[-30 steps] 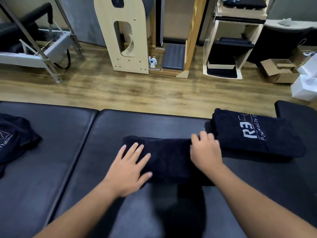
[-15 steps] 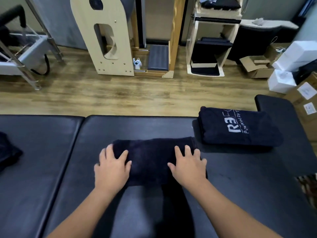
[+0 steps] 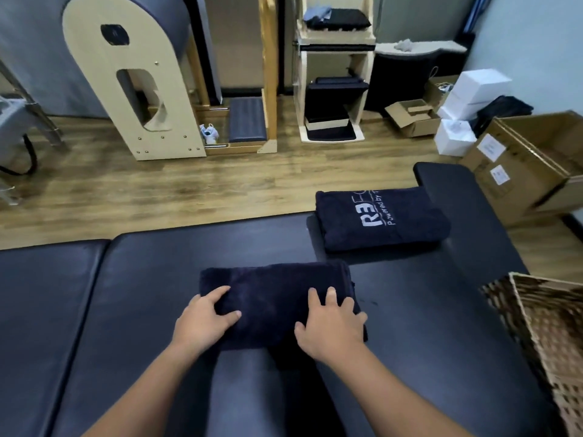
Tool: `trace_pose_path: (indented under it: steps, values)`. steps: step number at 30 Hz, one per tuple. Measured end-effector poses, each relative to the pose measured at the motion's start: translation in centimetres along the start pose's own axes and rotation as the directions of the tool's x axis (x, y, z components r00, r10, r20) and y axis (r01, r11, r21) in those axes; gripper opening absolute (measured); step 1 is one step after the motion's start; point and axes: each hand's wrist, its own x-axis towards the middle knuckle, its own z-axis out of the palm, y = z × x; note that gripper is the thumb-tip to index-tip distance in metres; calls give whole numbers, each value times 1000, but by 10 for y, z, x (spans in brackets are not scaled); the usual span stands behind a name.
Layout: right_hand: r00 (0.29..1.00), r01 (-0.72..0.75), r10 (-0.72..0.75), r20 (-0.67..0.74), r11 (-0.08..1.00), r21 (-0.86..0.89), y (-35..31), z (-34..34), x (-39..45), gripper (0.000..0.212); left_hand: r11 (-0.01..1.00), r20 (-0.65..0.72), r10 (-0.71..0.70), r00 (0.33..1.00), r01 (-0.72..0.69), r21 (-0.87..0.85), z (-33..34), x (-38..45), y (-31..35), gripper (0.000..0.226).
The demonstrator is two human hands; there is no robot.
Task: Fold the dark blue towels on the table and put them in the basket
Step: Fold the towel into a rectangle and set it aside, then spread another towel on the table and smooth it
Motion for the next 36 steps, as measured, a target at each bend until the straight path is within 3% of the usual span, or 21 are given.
trace_pose_path:
  steps: [3,6,13,19,23,27,32,36]
  values:
    - [988,-76,70,-139,996,-38,40,2,-5,73,998,51,68,996,-67,-23,27,-5,35,73]
    - [958,-130,140,-252,990,56,83,5,-7,63,982,53,115,992,-105,-160,55,-7,71,71]
    - [967,-78,156,-200,934,348,145,13,12,81,961,73,162,984,-141,-237,105,-9,151,69]
    - [965,-121,204,-162,901,417,195,-5,54,96,909,138,234,962,-167,-381,130,6,203,68]
    - [978,-107,173,-118,896,432,216,-17,78,103,892,165,248,954,-159,-423,137,12,209,72]
    - [984,-127,164,-64,915,384,213,-18,86,102,946,233,254,939,-191,-263,132,12,206,74]
    - [981,-149,180,-74,938,313,205,-9,78,93,950,230,279,932,-235,-204,110,-1,189,65]
    - [988,-90,120,-100,960,266,176,-3,61,77,968,204,214,955,-180,-172,88,-16,149,56]
